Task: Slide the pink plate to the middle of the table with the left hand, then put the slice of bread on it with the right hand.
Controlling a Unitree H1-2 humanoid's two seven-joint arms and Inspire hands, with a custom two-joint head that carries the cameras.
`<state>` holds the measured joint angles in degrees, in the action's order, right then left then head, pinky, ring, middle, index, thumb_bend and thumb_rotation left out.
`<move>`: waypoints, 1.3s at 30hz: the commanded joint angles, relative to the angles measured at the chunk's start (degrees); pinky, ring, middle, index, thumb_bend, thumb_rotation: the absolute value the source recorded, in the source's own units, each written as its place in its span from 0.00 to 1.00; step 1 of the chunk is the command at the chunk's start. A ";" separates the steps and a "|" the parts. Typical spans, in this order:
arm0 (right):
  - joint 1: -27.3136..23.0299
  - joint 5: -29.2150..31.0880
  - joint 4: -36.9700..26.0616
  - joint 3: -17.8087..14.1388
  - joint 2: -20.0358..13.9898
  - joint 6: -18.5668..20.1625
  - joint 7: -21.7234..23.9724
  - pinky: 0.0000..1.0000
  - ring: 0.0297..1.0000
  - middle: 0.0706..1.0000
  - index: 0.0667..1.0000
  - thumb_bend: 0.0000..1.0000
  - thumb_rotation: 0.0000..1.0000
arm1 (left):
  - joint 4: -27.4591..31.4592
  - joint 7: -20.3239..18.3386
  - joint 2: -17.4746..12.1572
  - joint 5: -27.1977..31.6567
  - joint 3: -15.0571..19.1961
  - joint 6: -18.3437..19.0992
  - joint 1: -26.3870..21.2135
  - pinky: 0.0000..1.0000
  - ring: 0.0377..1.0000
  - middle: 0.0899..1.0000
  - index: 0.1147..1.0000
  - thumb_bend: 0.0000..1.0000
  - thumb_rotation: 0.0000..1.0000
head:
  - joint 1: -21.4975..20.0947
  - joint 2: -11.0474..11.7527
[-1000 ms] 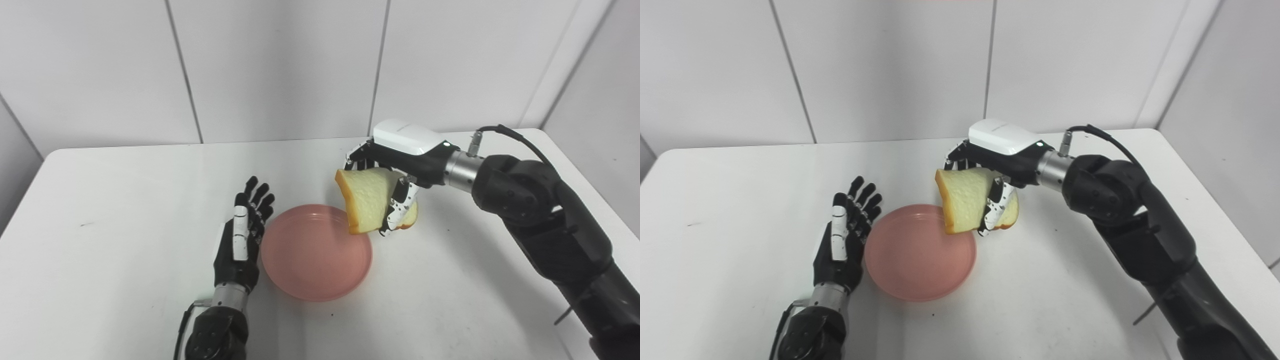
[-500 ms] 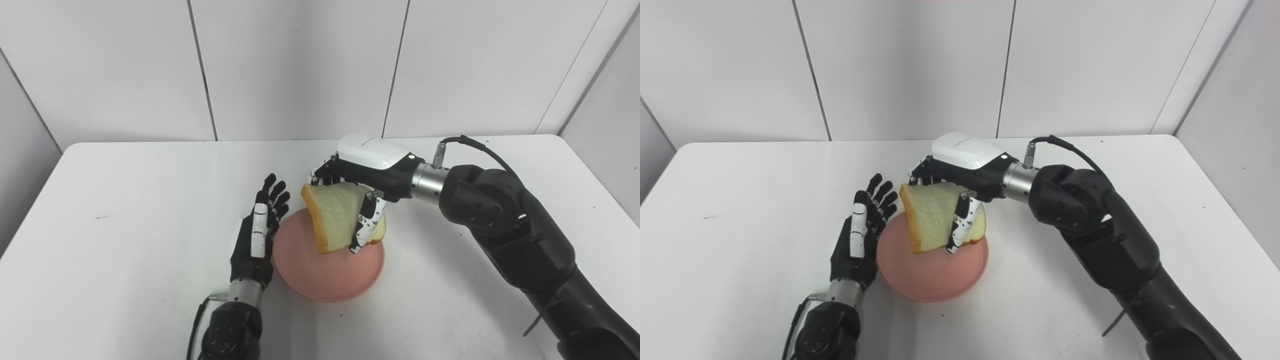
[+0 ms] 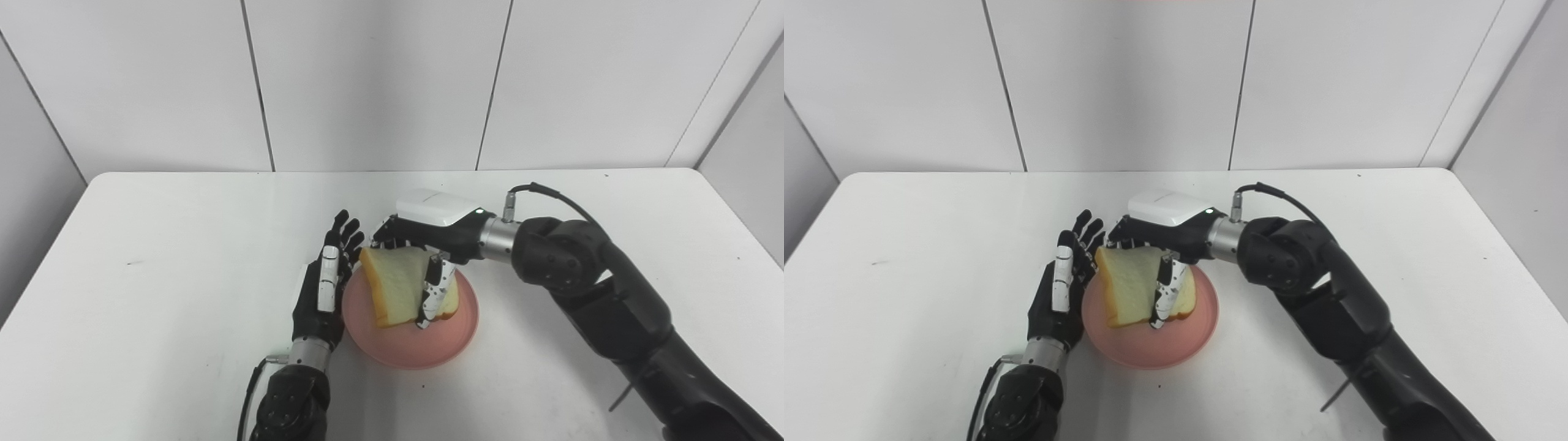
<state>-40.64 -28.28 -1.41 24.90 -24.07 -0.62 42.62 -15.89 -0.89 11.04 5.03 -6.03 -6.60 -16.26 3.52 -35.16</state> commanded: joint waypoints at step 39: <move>-3.69 -6.23 2.91 5.41 -2.72 -7.30 1.76 0.72 0.81 0.84 0.83 0.90 0.56 | 1.64 0.86 1.80 0.33 0.28 -1.57 -1.86 0.96 0.92 0.91 0.90 0.72 1.00 | -0.96 0.68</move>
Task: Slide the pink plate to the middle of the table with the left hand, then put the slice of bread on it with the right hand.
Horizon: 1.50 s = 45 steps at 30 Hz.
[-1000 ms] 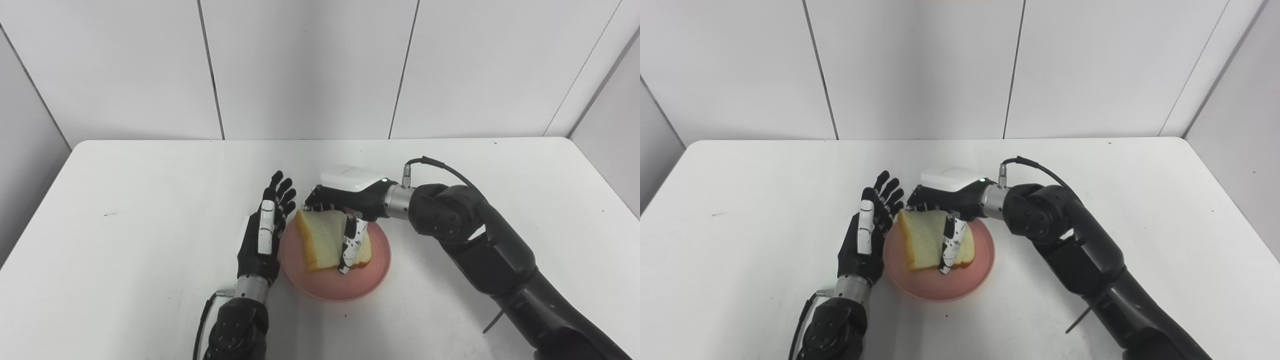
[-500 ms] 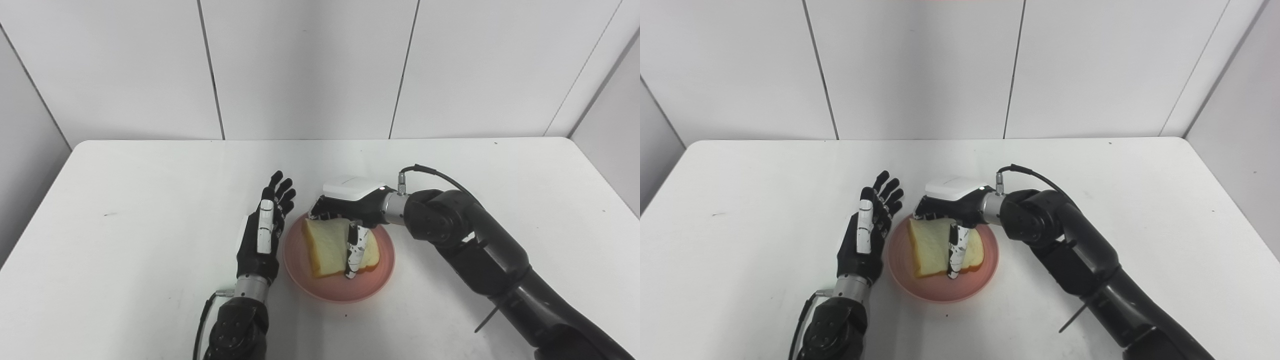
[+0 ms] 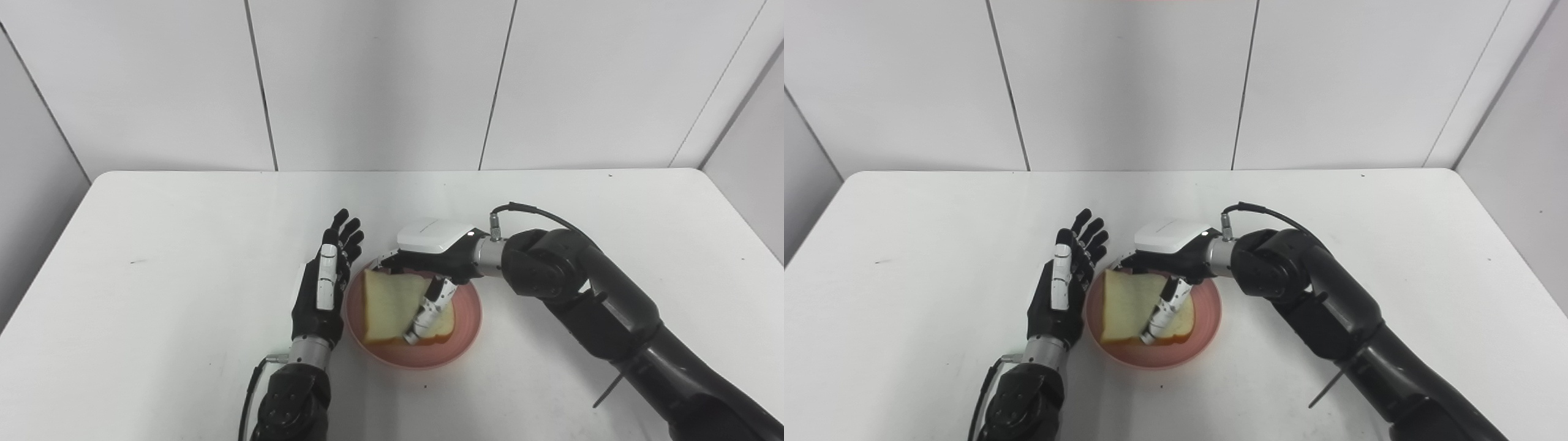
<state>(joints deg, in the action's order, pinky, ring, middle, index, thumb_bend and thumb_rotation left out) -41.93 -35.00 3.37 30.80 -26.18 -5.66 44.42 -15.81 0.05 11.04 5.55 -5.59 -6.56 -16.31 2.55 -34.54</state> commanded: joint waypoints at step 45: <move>8.62 10.83 -11.54 -20.39 -2.86 8.85 -5.08 0.83 0.94 0.95 0.94 0.84 0.74 | 3.33 -0.10 0.92 0.07 0.08 -0.81 -0.73 0.96 0.95 0.96 0.94 0.71 1.00 | 0.89 -0.66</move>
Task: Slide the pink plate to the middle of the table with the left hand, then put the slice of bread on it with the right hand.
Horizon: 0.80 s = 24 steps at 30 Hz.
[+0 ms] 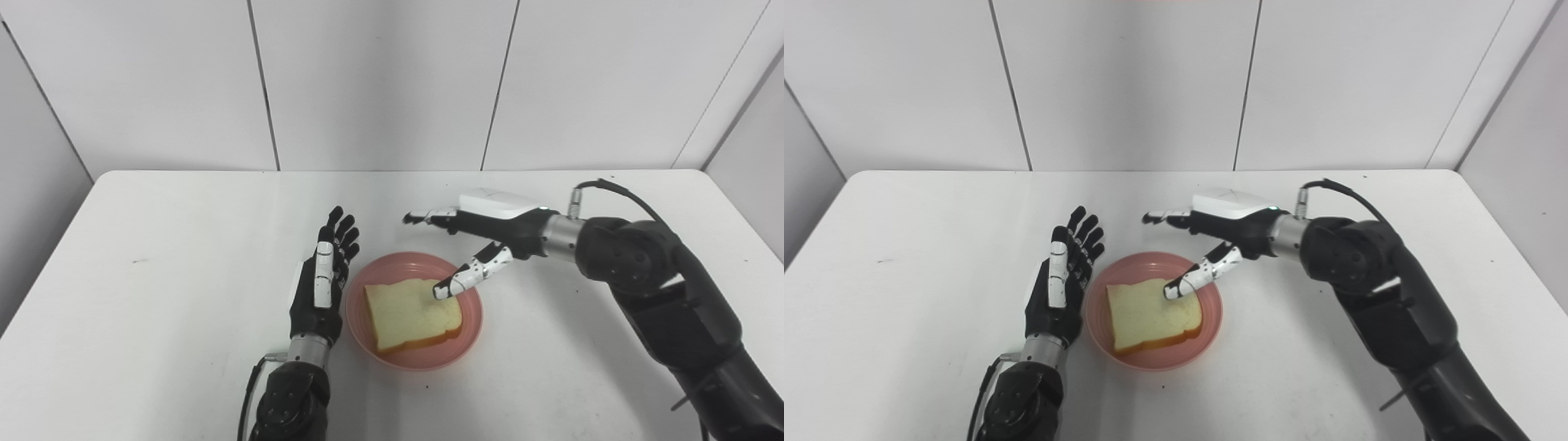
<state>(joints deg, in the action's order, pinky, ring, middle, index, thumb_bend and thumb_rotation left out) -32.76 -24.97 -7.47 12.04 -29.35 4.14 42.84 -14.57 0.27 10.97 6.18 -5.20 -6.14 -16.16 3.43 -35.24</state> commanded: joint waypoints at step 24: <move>15.00 22.98 4.25 -13.35 20.83 -1.21 -25.63 1.00 1.00 1.00 1.00 0.73 1.00 | 8.07 -0.37 -0.50 -2.58 -0.30 0.68 3.07 1.00 0.99 0.99 0.97 0.70 1.00 | -0.33 -2.29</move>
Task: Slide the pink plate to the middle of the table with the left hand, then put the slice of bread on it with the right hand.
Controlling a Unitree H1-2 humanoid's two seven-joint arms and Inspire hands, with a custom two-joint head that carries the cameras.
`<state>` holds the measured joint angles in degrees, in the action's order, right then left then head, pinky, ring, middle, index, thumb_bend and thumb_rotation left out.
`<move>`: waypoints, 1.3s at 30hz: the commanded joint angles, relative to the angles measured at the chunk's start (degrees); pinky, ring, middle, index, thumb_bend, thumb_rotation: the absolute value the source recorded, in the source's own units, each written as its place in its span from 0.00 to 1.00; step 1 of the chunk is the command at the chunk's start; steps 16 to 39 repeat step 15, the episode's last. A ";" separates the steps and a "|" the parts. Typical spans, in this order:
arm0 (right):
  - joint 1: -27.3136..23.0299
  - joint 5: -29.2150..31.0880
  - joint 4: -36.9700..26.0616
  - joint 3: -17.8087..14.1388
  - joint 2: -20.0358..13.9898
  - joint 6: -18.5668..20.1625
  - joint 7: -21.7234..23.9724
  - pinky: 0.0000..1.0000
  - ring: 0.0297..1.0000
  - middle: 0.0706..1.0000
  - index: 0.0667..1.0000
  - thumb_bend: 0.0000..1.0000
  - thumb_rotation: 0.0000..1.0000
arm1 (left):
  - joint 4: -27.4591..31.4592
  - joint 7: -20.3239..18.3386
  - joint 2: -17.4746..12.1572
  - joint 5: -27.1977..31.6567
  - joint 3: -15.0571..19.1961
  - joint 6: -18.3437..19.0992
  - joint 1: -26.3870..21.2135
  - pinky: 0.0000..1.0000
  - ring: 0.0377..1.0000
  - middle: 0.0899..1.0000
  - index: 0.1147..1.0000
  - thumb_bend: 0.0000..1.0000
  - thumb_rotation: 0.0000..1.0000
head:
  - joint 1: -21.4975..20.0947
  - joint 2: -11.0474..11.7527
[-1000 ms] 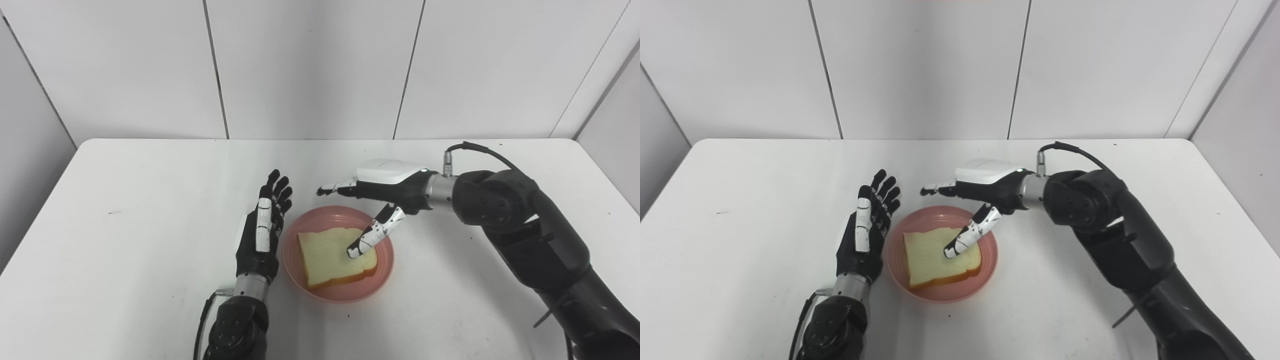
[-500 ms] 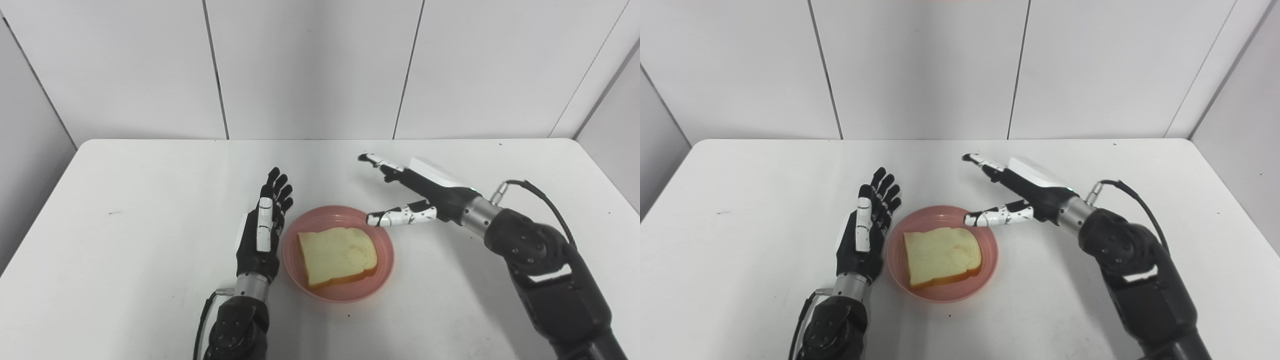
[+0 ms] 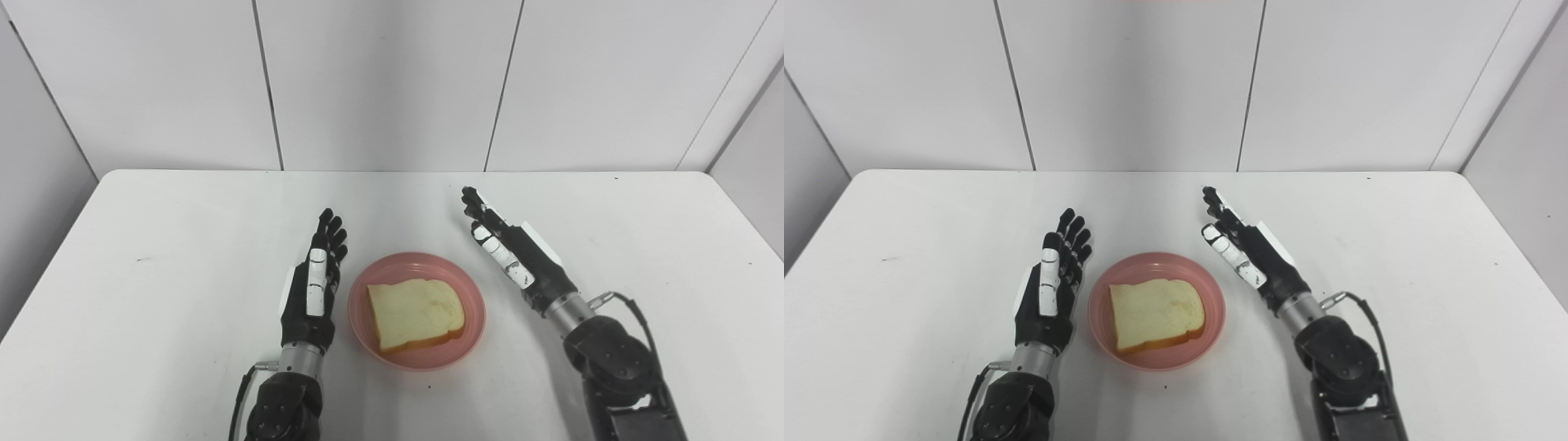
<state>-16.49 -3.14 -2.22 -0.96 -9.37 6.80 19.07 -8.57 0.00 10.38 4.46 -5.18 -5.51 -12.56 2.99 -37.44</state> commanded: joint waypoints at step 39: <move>1.28 0.13 4.51 -0.19 6.84 -14.77 -13.31 1.00 1.00 1.00 1.00 0.69 1.00 | 2.90 -1.33 -0.56 -0.26 -0.09 1.06 -0.12 1.00 1.00 1.00 0.99 0.68 1.00 | 0.04 -0.49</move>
